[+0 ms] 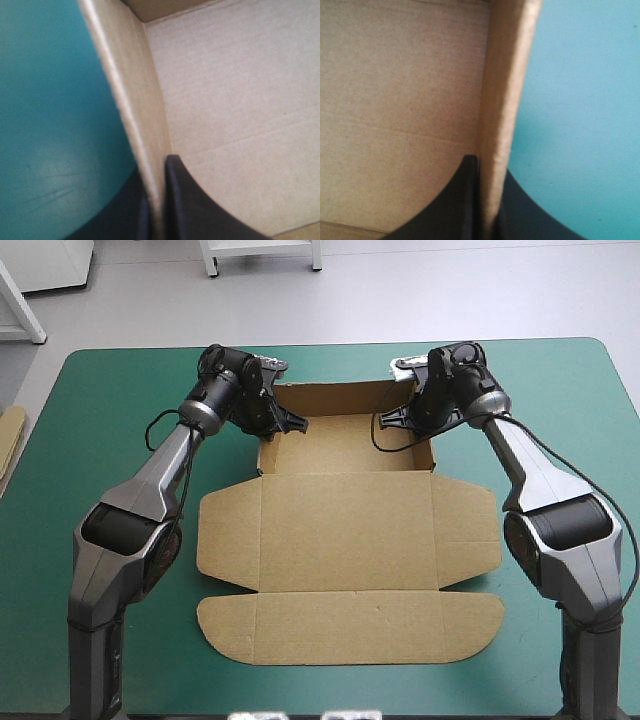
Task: Fold the box
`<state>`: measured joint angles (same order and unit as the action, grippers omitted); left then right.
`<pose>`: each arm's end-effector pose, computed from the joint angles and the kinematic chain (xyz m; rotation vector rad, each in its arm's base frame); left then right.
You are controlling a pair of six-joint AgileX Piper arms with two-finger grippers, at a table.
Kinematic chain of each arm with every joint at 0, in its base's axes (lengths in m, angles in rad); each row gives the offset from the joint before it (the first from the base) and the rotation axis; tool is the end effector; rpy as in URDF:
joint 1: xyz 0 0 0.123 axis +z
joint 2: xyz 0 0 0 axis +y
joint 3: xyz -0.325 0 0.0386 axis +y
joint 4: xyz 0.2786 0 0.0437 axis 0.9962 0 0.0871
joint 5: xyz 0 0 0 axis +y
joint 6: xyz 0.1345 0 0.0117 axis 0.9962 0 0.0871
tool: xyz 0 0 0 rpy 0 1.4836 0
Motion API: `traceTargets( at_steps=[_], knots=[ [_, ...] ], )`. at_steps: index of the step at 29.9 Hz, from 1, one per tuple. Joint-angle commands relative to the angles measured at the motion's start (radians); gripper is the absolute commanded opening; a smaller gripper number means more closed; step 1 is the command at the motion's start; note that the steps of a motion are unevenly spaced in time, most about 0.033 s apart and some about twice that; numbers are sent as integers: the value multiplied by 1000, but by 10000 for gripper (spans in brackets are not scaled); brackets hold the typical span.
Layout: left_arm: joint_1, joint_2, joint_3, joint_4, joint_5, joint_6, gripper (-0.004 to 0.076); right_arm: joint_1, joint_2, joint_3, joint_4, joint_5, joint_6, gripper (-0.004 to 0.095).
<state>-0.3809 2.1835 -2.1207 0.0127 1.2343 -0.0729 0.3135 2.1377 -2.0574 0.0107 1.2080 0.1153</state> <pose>0.5083 -0.2018 0.2665 0.4300 2.7521 -0.0970 0.5104 0.1669 0.2717 -0.2724 2.7666 0.1251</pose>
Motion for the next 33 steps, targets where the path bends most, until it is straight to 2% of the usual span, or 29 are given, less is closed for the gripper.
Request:
traceTargets(
  at_steps=[1,5,9,12,14,17,19,21,29,33],
  knots=[
    [-10,-41,-19,2,51,28,-8,12,-50,-27,50,9,-56,-15],
    [-9,-47,-19,24,29,24,-8,12,-52,-39,35,12,-54,0],
    [-9,-61,-19,11,13,26,29,11,-52,-56,33,17,-54,140],
    [-9,-74,-19,13,11,38,126,11,-54,-78,33,17,-53,291],
    [-9,-82,-19,14,15,38,226,11,-55,-93,29,19,-45,414],
    [-9,-90,-19,22,20,41,393,11,-62,-107,28,19,-43,539],
    [-9,-103,-19,17,20,42,479,11,-70,-116,16,26,-43,550],
    [-9,-119,-20,12,20,56,512,11,-89,-118,-11,30,-38,550],
    [-9,-249,-21,14,14,73,512,11,-216,-118,-46,37,-34,550],
    [-9,-325,-19,14,59,73,511,11,-292,-114,-46,37,-37,550]
  ],
)
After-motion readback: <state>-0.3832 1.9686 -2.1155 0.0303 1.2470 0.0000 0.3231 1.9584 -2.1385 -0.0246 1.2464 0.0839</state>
